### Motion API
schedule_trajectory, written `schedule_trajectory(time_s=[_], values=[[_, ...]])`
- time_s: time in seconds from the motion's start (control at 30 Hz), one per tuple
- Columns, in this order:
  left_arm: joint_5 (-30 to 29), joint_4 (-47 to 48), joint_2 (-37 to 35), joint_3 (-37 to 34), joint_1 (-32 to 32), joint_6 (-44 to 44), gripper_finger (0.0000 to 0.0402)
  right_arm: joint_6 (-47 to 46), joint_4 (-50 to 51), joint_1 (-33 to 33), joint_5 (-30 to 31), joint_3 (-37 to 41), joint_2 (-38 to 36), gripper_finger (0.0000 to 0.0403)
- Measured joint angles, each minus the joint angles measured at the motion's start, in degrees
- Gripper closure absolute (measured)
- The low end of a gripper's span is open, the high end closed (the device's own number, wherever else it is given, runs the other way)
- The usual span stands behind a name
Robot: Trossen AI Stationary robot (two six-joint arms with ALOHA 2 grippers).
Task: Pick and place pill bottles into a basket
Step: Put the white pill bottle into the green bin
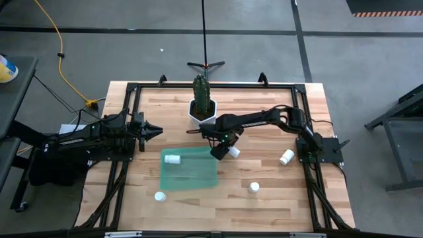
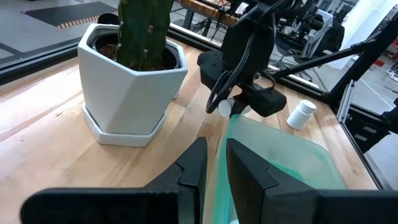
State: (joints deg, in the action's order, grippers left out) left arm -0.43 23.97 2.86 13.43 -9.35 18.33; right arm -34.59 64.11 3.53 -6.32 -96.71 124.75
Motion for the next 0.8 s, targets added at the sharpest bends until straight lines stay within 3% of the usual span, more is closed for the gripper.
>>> schedule_trajectory(time_s=[0.57,0.8], values=[[-0.2,-0.2,0.0,0.0,0.0,0.0,0.0305,-0.4,0.3,-2.4,-0.6,0.0,-7.2,0.0253],[-0.2,-0.2,0.0,0.0,0.0,0.0,0.0305,0.0,-6.0,-3.7,-0.3,0.0,-11.5,0.0253]])
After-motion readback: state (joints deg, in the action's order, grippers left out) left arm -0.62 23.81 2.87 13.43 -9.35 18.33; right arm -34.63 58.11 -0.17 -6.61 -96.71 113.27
